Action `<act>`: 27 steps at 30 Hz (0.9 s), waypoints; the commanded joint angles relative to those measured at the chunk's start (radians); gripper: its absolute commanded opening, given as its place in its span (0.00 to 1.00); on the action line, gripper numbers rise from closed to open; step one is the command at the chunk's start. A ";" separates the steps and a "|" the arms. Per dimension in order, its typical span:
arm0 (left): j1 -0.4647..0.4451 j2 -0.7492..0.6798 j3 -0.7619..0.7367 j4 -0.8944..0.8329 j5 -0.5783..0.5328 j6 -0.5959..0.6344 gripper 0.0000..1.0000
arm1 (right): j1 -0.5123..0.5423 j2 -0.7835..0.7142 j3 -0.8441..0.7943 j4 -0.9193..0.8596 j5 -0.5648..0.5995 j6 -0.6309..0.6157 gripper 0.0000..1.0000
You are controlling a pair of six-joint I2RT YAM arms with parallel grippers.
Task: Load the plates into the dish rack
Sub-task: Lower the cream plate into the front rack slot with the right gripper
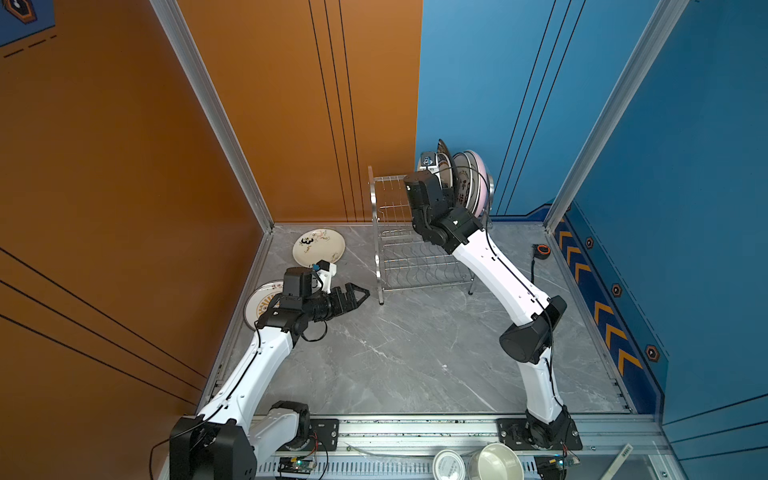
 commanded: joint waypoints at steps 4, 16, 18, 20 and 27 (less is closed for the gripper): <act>0.001 -0.017 -0.003 -0.015 -0.020 -0.003 0.98 | 0.009 -0.033 -0.012 -0.008 0.032 0.000 0.42; 0.018 -0.049 -0.005 -0.035 -0.060 -0.004 0.98 | 0.060 -0.164 -0.078 -0.009 0.041 -0.003 0.63; 0.026 -0.054 0.000 -0.048 -0.073 -0.002 0.98 | 0.072 -0.193 -0.107 -0.008 0.040 0.005 0.64; 0.038 -0.059 0.005 -0.065 -0.096 0.004 0.98 | 0.086 -0.225 -0.140 -0.008 0.040 0.014 0.64; 0.103 -0.048 0.055 -0.190 -0.212 0.050 0.98 | 0.143 -0.352 -0.280 -0.030 0.028 0.074 0.67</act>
